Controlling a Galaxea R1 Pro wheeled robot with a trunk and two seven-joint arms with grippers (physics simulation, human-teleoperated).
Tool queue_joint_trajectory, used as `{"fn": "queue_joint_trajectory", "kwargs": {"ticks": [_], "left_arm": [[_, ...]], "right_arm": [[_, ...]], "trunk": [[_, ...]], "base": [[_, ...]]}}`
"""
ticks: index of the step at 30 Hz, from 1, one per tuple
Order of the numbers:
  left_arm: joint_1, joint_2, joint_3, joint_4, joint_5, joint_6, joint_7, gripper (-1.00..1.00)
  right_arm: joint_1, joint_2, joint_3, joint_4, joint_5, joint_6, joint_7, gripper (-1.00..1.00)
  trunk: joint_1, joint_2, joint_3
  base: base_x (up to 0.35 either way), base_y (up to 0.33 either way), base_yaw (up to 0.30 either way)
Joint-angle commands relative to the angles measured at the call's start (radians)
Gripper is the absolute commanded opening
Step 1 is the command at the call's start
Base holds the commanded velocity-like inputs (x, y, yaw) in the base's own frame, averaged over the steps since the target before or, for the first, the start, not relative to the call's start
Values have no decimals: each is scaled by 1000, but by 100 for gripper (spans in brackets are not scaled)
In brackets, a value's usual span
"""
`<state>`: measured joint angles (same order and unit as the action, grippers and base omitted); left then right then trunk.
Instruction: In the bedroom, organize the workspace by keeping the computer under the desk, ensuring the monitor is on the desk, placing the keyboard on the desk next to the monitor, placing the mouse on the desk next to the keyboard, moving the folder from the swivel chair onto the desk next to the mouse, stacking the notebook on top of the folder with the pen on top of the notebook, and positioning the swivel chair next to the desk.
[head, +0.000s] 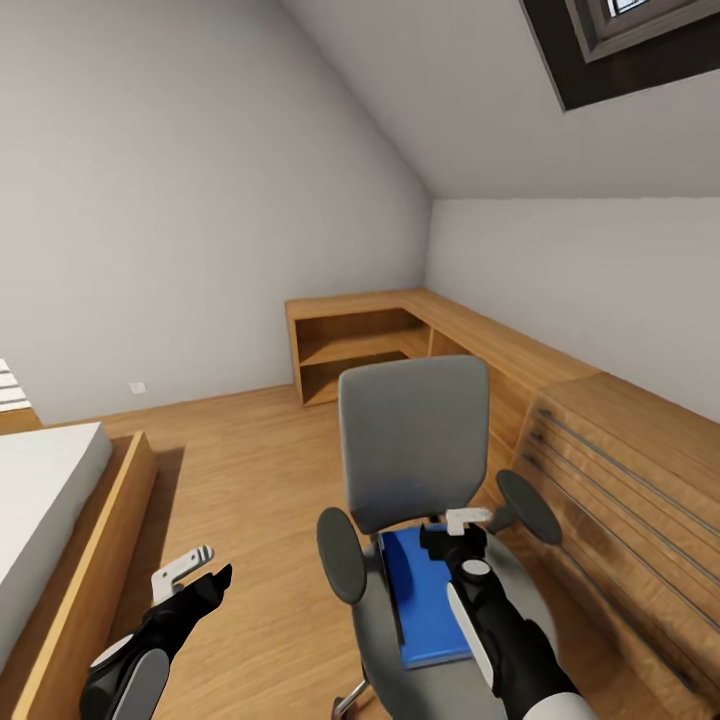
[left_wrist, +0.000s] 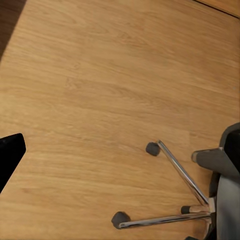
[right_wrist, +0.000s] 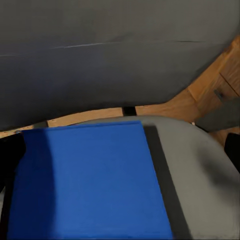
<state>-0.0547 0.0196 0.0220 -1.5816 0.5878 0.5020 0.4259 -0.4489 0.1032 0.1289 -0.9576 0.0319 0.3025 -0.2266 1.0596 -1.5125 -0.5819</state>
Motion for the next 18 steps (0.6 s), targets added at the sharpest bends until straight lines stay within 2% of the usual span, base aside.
{"fn": "queue_joint_trajectory", "kwargs": {"ticks": [1,7,8,14,15,18], "left_arm": [[-1,0,-1,-1,10,3,8,100],[-1,0,-4,-1,8,3,8,100],[-1,0,-5,-1,7,3,8,100],[-2,0,-6,-1,5,2,8,100],[-1,-1,-7,-1,5,0,8,100],[-1,-1,-8,-1,4,0,8,100]], "right_arm": [[-1,-3,-4,6,-4,7,-1,100],[-5,-26,-29,64,-18,2,29,100],[-8,-37,-43,103,-23,-4,58,100],[-24,-52,-91,165,-46,-18,140,100],[-30,-64,-108,178,-54,-21,181,100],[-32,-70,-116,182,-57,-21,202,100]], "trunk": [[4,-8,-4],[27,-50,-23],[31,-57,-26],[54,-99,-45],[58,-106,-48],[69,-127,-58]], "base": [[0,0,0],[0,0,0],[0,0,0],[0,0,0],[0,0,0],[0,0,0]]}}
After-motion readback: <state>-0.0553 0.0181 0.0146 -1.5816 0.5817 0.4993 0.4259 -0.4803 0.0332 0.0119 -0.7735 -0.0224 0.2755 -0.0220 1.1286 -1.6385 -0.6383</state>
